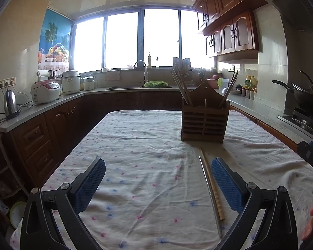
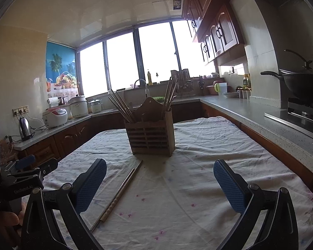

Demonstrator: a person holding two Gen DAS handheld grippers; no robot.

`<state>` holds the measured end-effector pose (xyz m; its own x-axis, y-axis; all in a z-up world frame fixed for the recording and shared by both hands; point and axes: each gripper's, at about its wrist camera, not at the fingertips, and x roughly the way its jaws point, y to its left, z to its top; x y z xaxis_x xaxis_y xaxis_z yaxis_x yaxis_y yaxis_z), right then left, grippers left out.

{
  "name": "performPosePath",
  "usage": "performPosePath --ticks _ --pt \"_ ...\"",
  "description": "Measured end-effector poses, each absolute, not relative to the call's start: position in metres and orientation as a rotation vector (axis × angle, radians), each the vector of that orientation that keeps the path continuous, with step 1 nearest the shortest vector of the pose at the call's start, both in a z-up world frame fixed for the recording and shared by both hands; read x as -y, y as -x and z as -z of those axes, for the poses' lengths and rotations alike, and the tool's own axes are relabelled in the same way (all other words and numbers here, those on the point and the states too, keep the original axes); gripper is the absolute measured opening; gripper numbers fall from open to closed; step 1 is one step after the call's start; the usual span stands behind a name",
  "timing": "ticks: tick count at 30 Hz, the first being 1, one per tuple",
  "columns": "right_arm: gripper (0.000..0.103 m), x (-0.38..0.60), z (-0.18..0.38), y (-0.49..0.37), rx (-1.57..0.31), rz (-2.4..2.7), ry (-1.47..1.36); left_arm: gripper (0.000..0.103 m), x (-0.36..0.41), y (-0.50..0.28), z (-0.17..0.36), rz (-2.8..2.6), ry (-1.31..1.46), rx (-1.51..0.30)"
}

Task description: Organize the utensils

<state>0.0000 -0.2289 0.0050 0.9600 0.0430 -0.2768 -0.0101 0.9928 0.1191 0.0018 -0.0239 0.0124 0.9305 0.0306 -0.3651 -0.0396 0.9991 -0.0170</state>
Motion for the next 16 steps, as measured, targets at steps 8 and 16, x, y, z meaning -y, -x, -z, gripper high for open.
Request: performPosePath --ticks 8,16 --pt "0.103 0.2287 -0.0055 -0.003 -0.288 -0.026 -0.118 0.102 0.0318 -0.0016 -0.0154 -0.014 0.015 -0.378" --pt "0.103 0.2317 -0.0037 -0.0054 -0.298 -0.021 -0.131 0.102 0.0329 -0.0015 -0.0166 -0.017 0.027 -0.387"
